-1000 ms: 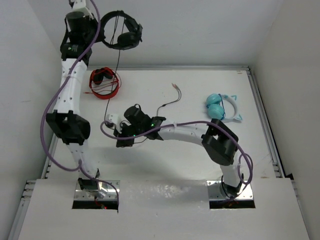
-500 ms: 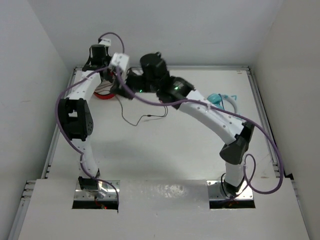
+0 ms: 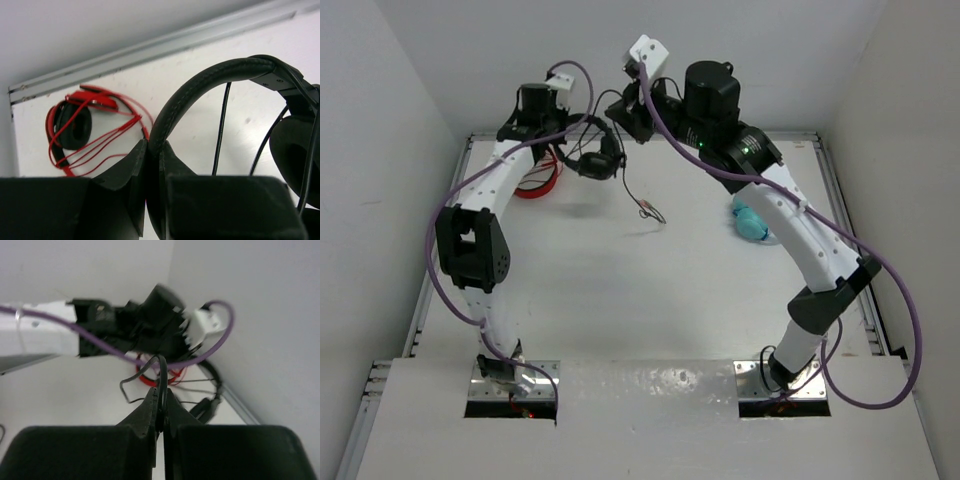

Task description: Wrap the headphones

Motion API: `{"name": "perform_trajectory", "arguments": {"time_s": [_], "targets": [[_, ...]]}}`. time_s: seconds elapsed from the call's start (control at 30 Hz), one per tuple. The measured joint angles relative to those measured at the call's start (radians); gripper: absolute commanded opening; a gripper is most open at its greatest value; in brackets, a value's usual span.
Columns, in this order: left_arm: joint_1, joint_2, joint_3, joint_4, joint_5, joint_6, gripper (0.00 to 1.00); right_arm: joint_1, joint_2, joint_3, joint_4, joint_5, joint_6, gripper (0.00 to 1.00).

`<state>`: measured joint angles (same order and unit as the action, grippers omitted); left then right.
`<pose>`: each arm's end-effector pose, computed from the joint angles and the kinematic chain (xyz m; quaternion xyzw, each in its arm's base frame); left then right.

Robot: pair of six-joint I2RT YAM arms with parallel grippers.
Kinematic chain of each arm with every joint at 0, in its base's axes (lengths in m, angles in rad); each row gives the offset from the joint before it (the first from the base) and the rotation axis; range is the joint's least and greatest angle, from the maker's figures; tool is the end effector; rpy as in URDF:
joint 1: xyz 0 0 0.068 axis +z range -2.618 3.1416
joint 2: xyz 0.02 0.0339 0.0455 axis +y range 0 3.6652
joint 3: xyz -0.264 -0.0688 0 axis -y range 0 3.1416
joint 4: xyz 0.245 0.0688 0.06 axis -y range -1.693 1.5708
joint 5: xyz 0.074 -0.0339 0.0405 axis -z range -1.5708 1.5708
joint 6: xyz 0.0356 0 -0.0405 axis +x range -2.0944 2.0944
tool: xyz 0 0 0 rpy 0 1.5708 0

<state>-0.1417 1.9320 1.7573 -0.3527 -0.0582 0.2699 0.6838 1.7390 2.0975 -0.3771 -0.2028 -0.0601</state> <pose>0.4553 -0.0629 0.3218 0.1629 0.8513 0.0571 0.4955 0.2911 0.2465 0.5139 -0.3241 0.6357 0.2826 0.6411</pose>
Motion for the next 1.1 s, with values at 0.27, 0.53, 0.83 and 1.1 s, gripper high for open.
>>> {"name": "perform_trajectory", "arguments": {"time_s": [0.27,0.53,0.83,1.1], "targets": [[0.019,0.021,0.211,-0.085,0.173,-0.236,0.0,0.135,0.038,-0.059,-0.006,-0.087,0.034,0.0],[0.025,0.033,0.273,-0.1,0.301,-0.411,0.0,0.21,0.183,0.016,0.055,-0.203,0.175,0.0],[0.025,0.018,0.181,-0.075,0.408,-0.477,0.0,0.209,0.316,0.089,0.201,-0.187,0.264,0.0],[0.027,0.013,0.068,-0.171,0.455,-0.364,0.0,0.197,0.303,0.147,0.311,0.012,0.163,0.0]]}}
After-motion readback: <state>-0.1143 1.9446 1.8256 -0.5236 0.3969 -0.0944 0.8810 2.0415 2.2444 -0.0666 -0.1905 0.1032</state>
